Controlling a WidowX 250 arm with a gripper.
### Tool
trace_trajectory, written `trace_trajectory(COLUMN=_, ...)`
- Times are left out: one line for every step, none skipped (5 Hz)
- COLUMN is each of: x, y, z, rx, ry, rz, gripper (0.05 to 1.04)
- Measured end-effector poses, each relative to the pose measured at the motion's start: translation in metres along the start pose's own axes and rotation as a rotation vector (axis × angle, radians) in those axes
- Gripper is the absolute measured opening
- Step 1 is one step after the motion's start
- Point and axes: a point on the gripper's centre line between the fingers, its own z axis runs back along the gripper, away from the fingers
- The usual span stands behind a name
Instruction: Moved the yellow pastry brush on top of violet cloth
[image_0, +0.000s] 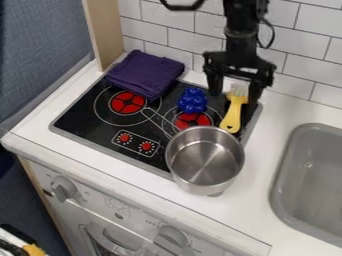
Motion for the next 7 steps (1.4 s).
trace_trajectory(x=-0.002, y=-0.002, z=-0.016, rx=-0.003, ry=0.045, rz=0.023, gripper=0.994)
trace_trajectory(x=-0.004, y=-0.008, z=-0.019, rx=0.0, ry=0.05, rz=0.006, gripper=0.934)
trace_trajectory(x=-0.007, y=-0.008, z=-0.019, rx=0.011, ry=0.048, rz=-0.01, gripper=0.661)
trace_trajectory(x=-0.013, y=-0.022, z=-0.011, rx=0.043, ry=0.042, rz=-0.072, gripper=0.38)
trace_trajectory(x=-0.006, y=-0.026, z=0.009, rx=0.054, ry=0.005, rz=-0.128, gripper=0.321)
trace_trajectory(x=0.009, y=0.004, z=0.042, rx=0.073, ry=-0.08, rz=-0.112, gripper=0.316)
trace_trajectory(x=0.012, y=0.054, z=0.058, rx=0.09, ry=-0.104, rz=-0.052, gripper=0.315)
